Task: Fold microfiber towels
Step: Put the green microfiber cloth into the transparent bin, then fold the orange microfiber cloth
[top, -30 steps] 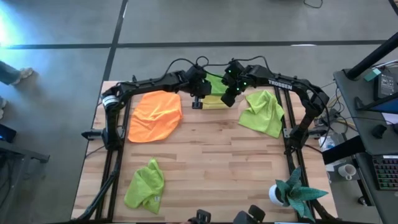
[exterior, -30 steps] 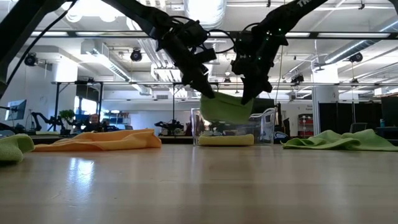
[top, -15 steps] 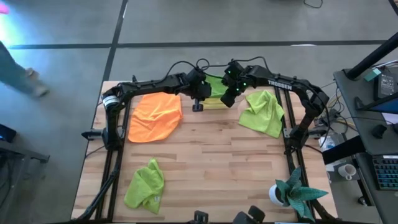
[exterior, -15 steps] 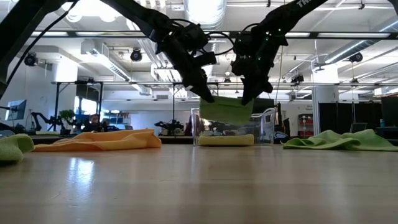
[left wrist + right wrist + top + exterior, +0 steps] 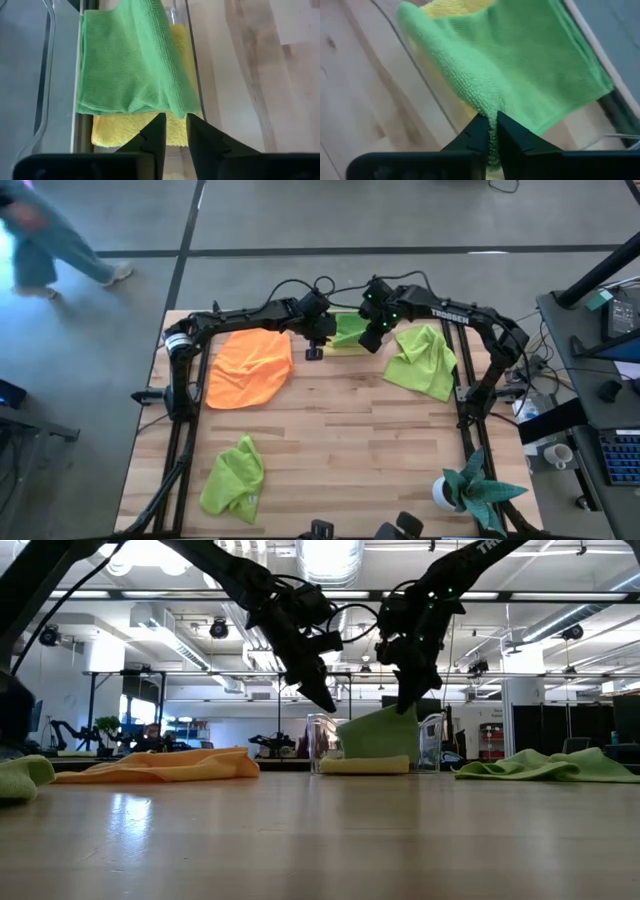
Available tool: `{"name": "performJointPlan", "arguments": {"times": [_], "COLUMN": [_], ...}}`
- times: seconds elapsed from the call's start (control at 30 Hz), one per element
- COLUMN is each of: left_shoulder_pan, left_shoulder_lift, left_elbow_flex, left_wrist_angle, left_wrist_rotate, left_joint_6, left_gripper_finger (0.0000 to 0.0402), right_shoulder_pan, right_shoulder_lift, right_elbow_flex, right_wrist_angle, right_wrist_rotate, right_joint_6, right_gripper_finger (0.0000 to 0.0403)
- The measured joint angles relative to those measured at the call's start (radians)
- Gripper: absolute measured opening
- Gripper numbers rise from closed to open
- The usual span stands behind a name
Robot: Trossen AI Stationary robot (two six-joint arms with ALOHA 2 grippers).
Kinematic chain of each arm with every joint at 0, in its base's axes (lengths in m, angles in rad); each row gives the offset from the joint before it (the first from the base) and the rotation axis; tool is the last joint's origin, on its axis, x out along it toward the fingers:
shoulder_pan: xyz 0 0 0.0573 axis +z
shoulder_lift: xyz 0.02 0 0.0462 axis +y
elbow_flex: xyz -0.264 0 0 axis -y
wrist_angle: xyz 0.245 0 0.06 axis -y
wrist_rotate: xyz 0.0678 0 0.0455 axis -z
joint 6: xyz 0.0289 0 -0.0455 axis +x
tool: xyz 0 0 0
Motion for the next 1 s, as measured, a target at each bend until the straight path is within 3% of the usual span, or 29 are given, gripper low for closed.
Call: {"name": "performJointPlan", "arguments": {"times": [0.5,0.77,1.0], "left_shoulder_pan": [0.001,0.01,0.013], "left_shoulder_lift": [-0.031,-0.119,-0.191], "left_elbow_flex": [0.037,0.037,0.021], "left_wrist_angle": [-0.008,-0.075,-0.181], "left_wrist_rotate": [-0.005,-0.126,-0.181], "left_joint_6": [-0.001,-0.001,-0.056], "left_gripper_finger": [0.0066,0.0066,0.0066], "right_shoulder_pan": [0.014,0.014,0.025], "right_shoulder_lift": [-0.022,-0.076,-0.128], "right_elbow_flex": [0.003,0.045,0.052], "right_wrist_angle": [0.001,-0.001,-0.015], "right_wrist_rotate": [-0.04,-0.043,-0.047], "right_joint_6": [0.046,0.066,0.177], "right_gripper_finger": [0.0144,0.0152,0.0147]}}
